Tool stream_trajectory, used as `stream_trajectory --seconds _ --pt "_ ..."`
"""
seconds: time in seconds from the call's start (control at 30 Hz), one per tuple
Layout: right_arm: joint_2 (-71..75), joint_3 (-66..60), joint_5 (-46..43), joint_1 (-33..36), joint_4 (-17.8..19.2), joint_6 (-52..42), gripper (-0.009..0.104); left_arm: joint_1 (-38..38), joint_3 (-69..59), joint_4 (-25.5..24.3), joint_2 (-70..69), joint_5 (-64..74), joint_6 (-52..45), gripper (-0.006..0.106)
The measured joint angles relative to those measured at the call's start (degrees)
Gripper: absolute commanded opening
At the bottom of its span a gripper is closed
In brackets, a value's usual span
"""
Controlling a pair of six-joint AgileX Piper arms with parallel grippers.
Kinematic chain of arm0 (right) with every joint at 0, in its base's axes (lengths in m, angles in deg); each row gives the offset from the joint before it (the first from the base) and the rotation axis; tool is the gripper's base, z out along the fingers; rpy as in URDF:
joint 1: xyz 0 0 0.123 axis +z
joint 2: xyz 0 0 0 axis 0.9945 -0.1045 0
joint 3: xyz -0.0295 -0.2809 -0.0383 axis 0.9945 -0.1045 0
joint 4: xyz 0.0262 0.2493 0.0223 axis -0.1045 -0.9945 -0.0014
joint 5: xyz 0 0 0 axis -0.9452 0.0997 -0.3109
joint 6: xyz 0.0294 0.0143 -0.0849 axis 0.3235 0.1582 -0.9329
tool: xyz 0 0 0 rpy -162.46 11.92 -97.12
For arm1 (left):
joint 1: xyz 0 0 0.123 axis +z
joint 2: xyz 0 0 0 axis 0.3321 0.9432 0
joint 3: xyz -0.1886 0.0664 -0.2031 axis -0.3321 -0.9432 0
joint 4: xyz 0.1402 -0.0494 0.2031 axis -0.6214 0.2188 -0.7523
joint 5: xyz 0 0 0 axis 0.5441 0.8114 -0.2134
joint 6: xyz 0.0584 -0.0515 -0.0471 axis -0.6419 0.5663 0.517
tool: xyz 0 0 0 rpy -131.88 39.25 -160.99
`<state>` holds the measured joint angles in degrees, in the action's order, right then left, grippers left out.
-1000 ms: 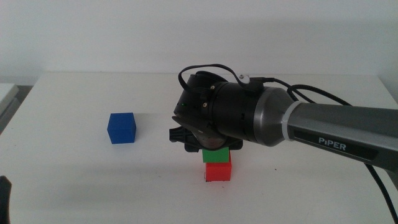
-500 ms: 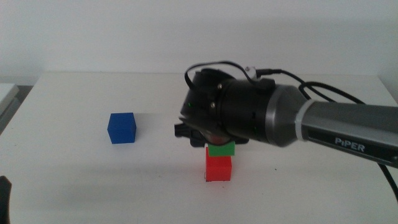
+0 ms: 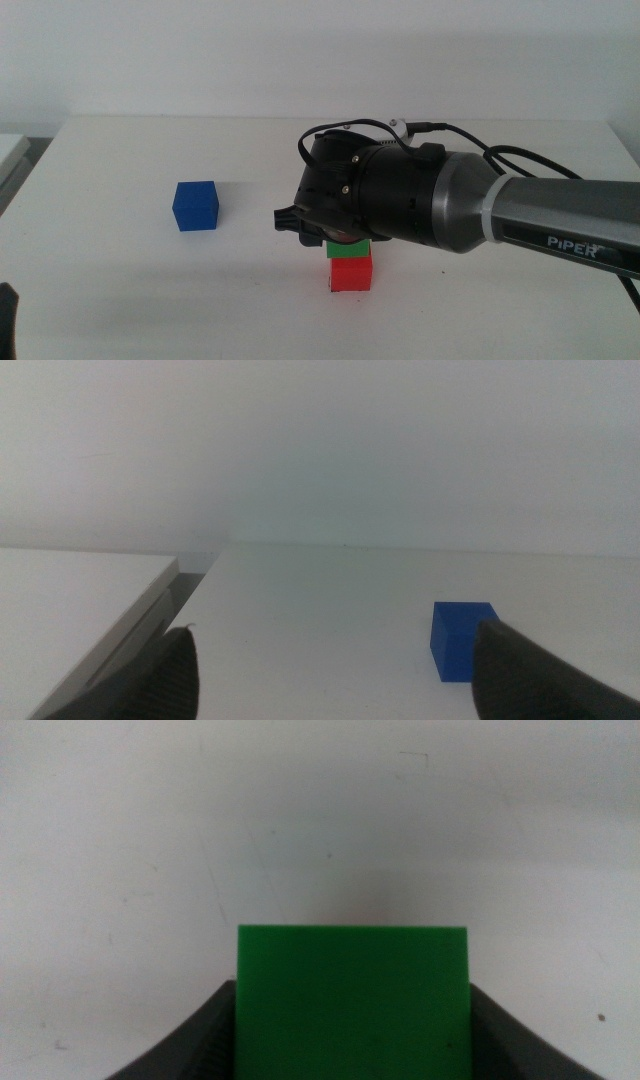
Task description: Stack red cubes first, then green, then blue cubes in a specific spot.
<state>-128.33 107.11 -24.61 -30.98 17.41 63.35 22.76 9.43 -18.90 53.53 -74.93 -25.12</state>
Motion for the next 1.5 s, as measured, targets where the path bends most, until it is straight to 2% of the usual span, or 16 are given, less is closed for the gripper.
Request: stream_trajectory --seconds 0.63,0.67,0.7,1.07,1.27,1.4,1.5 --pt "-1.8 -0.1 0.9 0.0 0.7 2.6 0.007 0.0 0.0 0.0 0.0 0.0 0.0 0.094" --pt "-1.8 -0.1 0.9 0.0 0.5 2.6 0.019 0.0 0.0 0.0 0.0 0.0 0.0 0.094" --pt "-1.8 -0.1 0.9 0.0 0.5 2.4 0.052 0.0 0.0 0.0 0.0 0.0 0.0 0.094" --pt "-2.3 -0.1 0.8 0.0 -1.1 -0.9 0.075 0.0 0.0 0.0 0.0 0.0 0.0 0.094" --pt "4.1 -0.2 1.6 0.9 -1.1 -4.2 0.078 0.0 0.0 0.0 0.0 0.0 0.0 0.094" --pt "14.2 -0.2 3.0 2.1 -0.9 -11.1 0.078 0.0 0.0 0.0 0.0 0.0 0.0 0.094" --pt "22.6 -1.3 3.2 2.3 -2.7 -20.7 0.078 0.0 0.0 0.0 0.0 0.0 0.0 0.094"
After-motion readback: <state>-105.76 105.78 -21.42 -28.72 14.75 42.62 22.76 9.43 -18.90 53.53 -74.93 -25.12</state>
